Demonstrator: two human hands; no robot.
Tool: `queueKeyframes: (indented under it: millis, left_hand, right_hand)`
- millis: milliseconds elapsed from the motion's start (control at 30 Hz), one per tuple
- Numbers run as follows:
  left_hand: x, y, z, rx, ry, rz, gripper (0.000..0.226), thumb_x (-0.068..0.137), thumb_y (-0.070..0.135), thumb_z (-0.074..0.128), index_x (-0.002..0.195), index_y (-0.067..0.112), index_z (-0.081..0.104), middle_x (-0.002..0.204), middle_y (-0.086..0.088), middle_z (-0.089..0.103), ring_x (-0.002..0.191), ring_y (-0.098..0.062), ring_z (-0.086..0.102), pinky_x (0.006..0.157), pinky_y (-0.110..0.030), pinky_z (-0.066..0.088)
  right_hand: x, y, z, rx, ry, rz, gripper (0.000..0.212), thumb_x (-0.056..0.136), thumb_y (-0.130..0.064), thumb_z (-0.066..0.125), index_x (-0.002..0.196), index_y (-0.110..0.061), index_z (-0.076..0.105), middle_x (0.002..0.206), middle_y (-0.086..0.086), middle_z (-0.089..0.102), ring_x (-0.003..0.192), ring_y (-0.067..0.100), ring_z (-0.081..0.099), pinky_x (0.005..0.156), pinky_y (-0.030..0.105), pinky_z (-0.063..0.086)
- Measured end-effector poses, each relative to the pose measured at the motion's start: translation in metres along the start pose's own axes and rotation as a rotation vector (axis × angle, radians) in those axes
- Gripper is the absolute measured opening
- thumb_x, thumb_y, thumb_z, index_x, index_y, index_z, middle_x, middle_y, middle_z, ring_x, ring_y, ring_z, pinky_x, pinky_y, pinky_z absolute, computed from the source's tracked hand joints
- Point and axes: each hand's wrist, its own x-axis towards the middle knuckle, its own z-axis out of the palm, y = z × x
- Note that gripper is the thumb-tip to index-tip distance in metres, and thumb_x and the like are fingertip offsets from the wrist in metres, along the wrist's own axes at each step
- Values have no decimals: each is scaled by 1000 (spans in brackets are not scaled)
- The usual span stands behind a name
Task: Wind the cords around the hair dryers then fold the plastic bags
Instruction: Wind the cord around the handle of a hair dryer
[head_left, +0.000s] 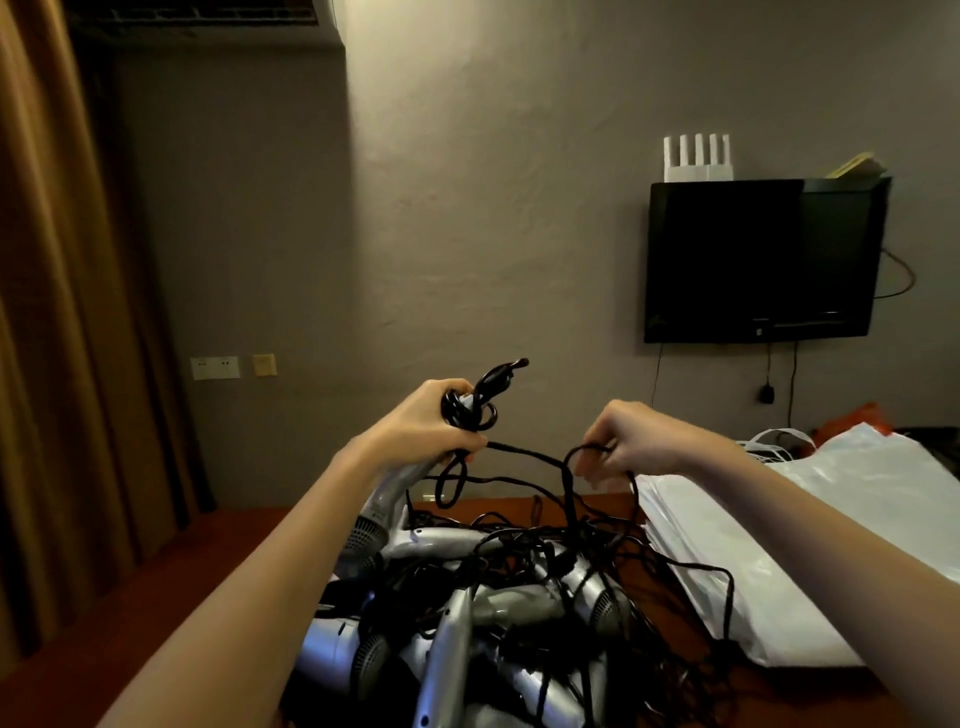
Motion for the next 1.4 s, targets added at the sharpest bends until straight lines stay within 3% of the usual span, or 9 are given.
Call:
queueKeyframes:
  millis: [133, 300, 567, 667, 767, 867, 967, 1200, 1400]
  left_hand:
    - [6, -7, -1, 134, 102, -35, 27, 73, 10, 78, 88, 24, 61, 81, -3, 68, 80, -24, 66, 74, -32, 52]
    - [10, -6, 8, 261, 318, -117, 36, 72, 15, 75, 101, 28, 58, 87, 2, 70, 85, -22, 66, 80, -41, 55]
    - [10, -4, 21, 319, 315, -165, 38, 78, 20, 74, 111, 24, 57, 97, -2, 69, 90, -26, 65, 82, -42, 54]
    - [6, -3, 36, 196, 248, -146, 36, 73, 20, 76, 104, 28, 59, 91, 1, 71, 88, -21, 68, 83, -44, 56]
    - [10, 7, 50, 119, 193, -81, 31, 74, 16, 76, 97, 28, 59, 83, 7, 69, 82, -15, 67, 73, -31, 55]
    - [17, 26, 54, 47, 190, -2, 31, 74, 15, 80, 95, 25, 59, 80, 9, 67, 79, -13, 66, 67, -21, 50]
    - [17, 35, 47, -6, 212, 17, 30, 68, 19, 79, 92, 24, 61, 83, 1, 70, 82, -19, 68, 79, -41, 56]
    - [4, 22, 37, -71, 323, -3, 31, 69, 13, 81, 92, 22, 62, 83, -2, 71, 80, -23, 71, 81, -50, 57]
    - [5, 19, -10, -75, 447, 8, 34, 75, 6, 80, 100, 19, 61, 88, 0, 71, 86, -23, 70, 87, -49, 56]
  right_hand:
    - [-9, 11, 5, 445, 57, -1, 15, 92, -14, 61, 102, -9, 71, 70, 2, 71, 41, 9, 51, 40, 18, 38]
    - [-7, 15, 20, 549, 159, 33, 24, 99, -26, 49, 115, -19, 65, 51, 5, 55, 37, 9, 33, 37, 18, 25]
    - [-18, 38, 23, 518, 187, 191, 28, 97, -26, 53, 121, -17, 65, 57, 6, 55, 36, 5, 38, 37, 16, 29]
    - [-19, 29, 20, 20, 115, 210, 50, 90, -43, 61, 133, -19, 57, 114, 6, 67, 89, 12, 65, 75, 24, 50]
    - [-17, -5, 30, -408, 182, 190, 69, 87, -50, 61, 143, -16, 41, 149, 7, 33, 135, 25, 36, 109, 39, 35]
    - [-8, -28, 59, -23, 325, 23, 48, 89, -25, 65, 133, -14, 49, 135, 3, 49, 126, 20, 47, 105, 34, 40]
    - [-8, -17, 87, 393, 453, -15, 33, 90, -7, 62, 122, -15, 56, 112, -2, 66, 107, 11, 60, 94, 25, 48]
    - [-2, 18, 112, 258, 338, 62, 13, 86, -22, 70, 76, -16, 73, 78, -4, 68, 78, 7, 63, 69, 19, 46]
    - [-27, 59, 133, 157, 273, 199, 15, 86, -29, 70, 72, -23, 68, 90, -3, 57, 81, 6, 54, 68, 13, 36]
